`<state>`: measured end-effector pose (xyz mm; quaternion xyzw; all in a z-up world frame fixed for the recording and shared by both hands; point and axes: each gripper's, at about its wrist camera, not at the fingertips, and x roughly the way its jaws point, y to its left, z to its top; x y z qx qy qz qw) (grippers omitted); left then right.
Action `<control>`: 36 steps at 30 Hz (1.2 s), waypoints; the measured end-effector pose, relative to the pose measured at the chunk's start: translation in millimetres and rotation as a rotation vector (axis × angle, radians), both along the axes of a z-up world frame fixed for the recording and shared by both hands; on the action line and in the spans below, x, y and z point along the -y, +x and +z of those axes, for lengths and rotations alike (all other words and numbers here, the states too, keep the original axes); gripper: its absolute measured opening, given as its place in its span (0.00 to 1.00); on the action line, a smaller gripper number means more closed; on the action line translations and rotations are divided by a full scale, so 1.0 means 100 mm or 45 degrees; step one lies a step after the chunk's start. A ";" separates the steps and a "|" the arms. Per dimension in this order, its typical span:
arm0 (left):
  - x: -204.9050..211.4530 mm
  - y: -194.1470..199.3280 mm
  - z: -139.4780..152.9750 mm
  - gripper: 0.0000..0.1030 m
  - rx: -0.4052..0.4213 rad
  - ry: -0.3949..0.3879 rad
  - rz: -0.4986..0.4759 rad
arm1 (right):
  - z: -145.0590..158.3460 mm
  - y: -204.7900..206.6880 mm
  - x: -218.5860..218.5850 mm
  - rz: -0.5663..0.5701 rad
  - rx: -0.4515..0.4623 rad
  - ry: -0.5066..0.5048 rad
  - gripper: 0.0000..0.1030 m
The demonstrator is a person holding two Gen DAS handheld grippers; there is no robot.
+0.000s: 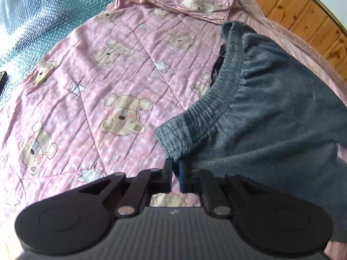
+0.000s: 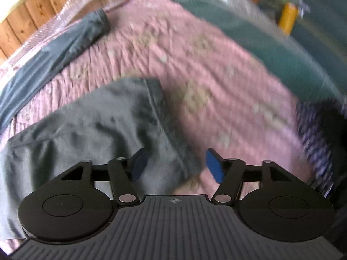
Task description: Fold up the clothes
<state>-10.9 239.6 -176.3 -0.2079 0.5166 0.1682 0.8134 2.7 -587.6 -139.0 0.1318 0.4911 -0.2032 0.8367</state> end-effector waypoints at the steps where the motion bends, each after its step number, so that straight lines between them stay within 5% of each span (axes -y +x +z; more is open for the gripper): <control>1: 0.00 0.00 -0.01 0.12 -0.001 0.005 0.013 | 0.03 0.07 0.00 0.016 0.014 -0.027 0.72; 4: 0.06 0.02 -0.01 0.14 -0.011 0.029 0.045 | 0.07 0.33 0.08 0.059 0.047 -0.063 0.81; 10: 0.29 0.06 0.06 0.13 -0.045 0.118 0.105 | -0.26 0.97 0.12 0.183 -0.015 -0.058 0.82; 12: 0.35 0.07 0.10 0.13 -0.057 0.137 0.134 | -0.39 1.10 0.12 0.242 -0.068 -0.021 0.65; 13: 0.37 0.07 0.13 0.13 -0.058 0.147 0.147 | -0.44 1.15 0.11 0.285 -0.091 -0.001 0.29; 16: 0.42 0.09 0.23 0.13 -0.051 0.181 0.192 | -0.37 1.24 0.09 0.421 -0.088 -0.083 0.07; 20: 0.48 0.09 0.26 0.15 -0.063 0.186 0.219 | -0.29 1.40 0.24 0.464 -0.076 -0.243 0.08; 23: 0.54 0.11 0.21 0.18 -0.096 0.206 0.208 | -0.35 1.51 0.36 0.447 -0.073 -0.224 0.15; 28: 0.58 0.06 0.18 0.21 -0.077 0.210 0.226 | 0.05 0.93 0.64 0.183 0.228 -0.028 0.70; 32: 0.54 0.01 0.09 0.43 -0.002 0.128 0.279 | 0.09 0.10 0.95 -0.169 0.342 0.321 0.71; 36: 0.51 0.00 -0.01 0.48 0.065 0.043 0.320 | -0.27 -0.27 0.88 -0.262 0.273 0.453 0.69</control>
